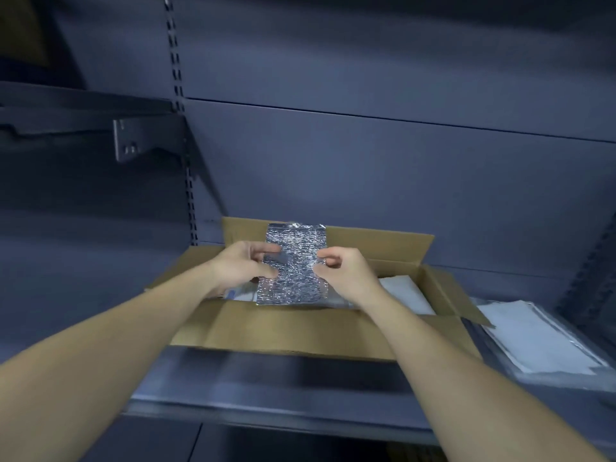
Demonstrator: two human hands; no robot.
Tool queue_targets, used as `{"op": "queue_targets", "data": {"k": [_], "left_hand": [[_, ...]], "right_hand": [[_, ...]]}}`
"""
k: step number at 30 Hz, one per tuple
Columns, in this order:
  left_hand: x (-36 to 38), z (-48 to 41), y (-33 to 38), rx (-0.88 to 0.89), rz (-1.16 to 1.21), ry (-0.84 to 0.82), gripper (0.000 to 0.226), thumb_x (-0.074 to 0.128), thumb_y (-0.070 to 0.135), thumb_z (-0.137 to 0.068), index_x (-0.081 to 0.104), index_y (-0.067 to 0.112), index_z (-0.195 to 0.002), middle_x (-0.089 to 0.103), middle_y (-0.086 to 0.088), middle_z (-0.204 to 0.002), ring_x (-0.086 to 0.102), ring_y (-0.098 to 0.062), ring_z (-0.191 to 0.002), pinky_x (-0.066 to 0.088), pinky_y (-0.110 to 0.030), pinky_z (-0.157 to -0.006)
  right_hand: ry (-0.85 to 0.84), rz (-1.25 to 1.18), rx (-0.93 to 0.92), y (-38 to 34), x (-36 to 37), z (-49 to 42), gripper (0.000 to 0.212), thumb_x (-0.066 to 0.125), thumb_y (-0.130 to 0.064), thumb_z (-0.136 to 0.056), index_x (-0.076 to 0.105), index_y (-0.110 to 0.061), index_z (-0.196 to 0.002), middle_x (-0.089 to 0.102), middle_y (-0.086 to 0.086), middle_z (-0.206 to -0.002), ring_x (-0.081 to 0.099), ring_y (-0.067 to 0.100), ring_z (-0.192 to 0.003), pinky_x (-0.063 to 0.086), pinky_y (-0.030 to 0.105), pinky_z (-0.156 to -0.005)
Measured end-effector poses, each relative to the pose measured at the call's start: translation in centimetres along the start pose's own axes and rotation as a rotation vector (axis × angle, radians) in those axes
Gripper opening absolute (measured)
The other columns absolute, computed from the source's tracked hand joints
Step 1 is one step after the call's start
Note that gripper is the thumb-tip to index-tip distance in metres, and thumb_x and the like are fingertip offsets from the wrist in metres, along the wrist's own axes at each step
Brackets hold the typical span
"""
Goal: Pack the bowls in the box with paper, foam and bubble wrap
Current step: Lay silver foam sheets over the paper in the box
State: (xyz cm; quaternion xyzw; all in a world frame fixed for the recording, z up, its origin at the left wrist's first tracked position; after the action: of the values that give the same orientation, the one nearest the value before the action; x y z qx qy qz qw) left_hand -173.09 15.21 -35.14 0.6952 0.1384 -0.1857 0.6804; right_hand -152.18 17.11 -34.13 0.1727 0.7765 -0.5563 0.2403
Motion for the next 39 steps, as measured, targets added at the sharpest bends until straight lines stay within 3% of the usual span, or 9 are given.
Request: {"op": "queue_targets", "data": {"k": [4,7,11,16,22,25,31,36,39], "left_hand": [[-2.0,0.9,-2.1,-0.04,-0.036,0.028,0.052,0.076,0.007,-0.082,0.061,0.028,-0.128,0.06,-0.015,-0.124,0.054,-0.005,-0.055,0.043,-0.01,-0.052],[-3.3,1.2,-3.2,-0.037,-0.042,0.067,0.053,0.075,0.006,-0.082,0.062,0.026,-0.13,0.06,-0.01,-0.107,0.05,-0.015,-0.065,0.041,-0.01,-0.047],[-3.9,0.4,-3.2,-0.01,-0.173,0.084,0.051,0.075,0.007,-0.083,0.06,0.022,-0.13,0.058,0.004,-0.1,0.056,-0.008,-0.082,0.036,0.002,-0.054],[-3.8,0.1,-3.2,0.006,-0.349,0.031,0.056,0.077,0.016,-0.083,0.057,0.02,-0.135,0.063,0.001,-0.124,0.057,-0.01,-0.103,0.034,0.005,-0.064],[-5.5,-0.2,-3.8,-0.004,-0.485,0.012,0.055,0.079,0.028,-0.08,0.058,0.032,-0.131,0.064,0.014,-0.125,0.056,-0.009,-0.118,0.039,-0.029,-0.109],[-5.4,0.0,-3.5,0.038,-0.683,0.006,0.055,0.076,0.036,-0.081,0.058,0.031,-0.132,0.064,0.012,-0.125,0.057,-0.011,-0.117,0.043,-0.031,-0.105],[-5.9,0.6,-3.8,0.084,-0.899,-0.018,0.047,0.069,0.056,-0.082,0.062,0.038,-0.125,0.057,0.011,-0.105,0.047,-0.016,-0.112,0.042,-0.031,-0.096],[-5.7,0.8,-2.8,0.214,-0.91,-0.039,0.044,0.075,0.05,-0.079,0.063,0.04,-0.12,0.052,0.012,-0.126,0.038,-0.013,-0.124,0.036,-0.033,-0.105],[-5.2,0.8,-2.4,0.281,-0.887,-0.062,0.06,0.073,0.059,-0.075,0.056,0.04,-0.129,0.052,0.018,-0.136,0.041,-0.009,-0.129,0.036,-0.036,-0.108]], "right_hand": [[-0.06,0.022,0.008,-1.2,3.2,-0.4,0.032,0.071,-0.023,-0.089,0.068,-0.014,-0.12,0.064,0.002,-0.097,0.059,0.013,-0.093,0.041,0.021,-0.076],[-0.094,0.02,0.023,-1.4,5.0,-0.7,0.036,0.072,-0.024,-0.088,0.067,-0.013,-0.121,0.062,-0.001,-0.098,0.06,0.013,-0.096,0.041,0.022,-0.079],[-0.124,0.039,0.043,-1.2,6.3,-1.1,0.037,0.072,-0.022,-0.087,0.066,-0.011,-0.122,0.063,0.003,-0.099,0.062,0.017,-0.098,0.042,0.024,-0.078],[-0.145,0.061,0.041,-1.2,6.5,-1.1,0.04,0.072,-0.02,-0.087,0.064,-0.009,-0.125,0.063,0.002,-0.1,0.06,0.014,-0.096,0.04,0.021,-0.075],[-0.205,0.06,0.014,-2.4,7.7,-1.3,0.04,0.074,-0.022,-0.087,0.064,-0.01,-0.124,0.061,0.002,-0.098,0.059,0.017,-0.094,0.045,0.022,-0.073],[-0.218,0.091,0.016,-2.1,8.2,-1.4,0.045,0.073,-0.022,-0.087,0.062,-0.009,-0.128,0.06,0.003,-0.099,0.057,0.015,-0.092,0.047,0.033,-0.08],[-0.252,0.137,0.014,-2.0,8.7,-1.3,0.051,0.073,-0.024,-0.086,0.058,-0.009,-0.133,0.06,0.0,-0.104,0.06,0.017,-0.092,0.047,0.027,-0.076],[-0.248,0.299,-0.076,-2.3,8.7,-1.3,0.051,0.079,-0.031,-0.08,0.063,-0.021,-0.127,0.052,-0.005,-0.096,0.052,0.012,-0.085,0.04,0.018,-0.067],[-0.22,0.371,-0.168,-3.0,8.3,-1.6,0.051,0.077,-0.038,-0.08,0.061,-0.03,-0.128,0.04,-0.005,-0.109,0.043,0.013,-0.108,0.041,0.028,-0.092]]}}
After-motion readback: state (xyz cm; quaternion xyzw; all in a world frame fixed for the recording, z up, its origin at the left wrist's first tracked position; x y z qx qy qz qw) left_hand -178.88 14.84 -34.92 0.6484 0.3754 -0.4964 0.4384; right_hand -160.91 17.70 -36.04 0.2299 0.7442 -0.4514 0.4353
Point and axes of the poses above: each hand's wrist, its own z-axis away from the middle knuckle, its own x-axis out of the palm, y = z × x, the point moved 7 cm from there along -z, towards the middle knuckle
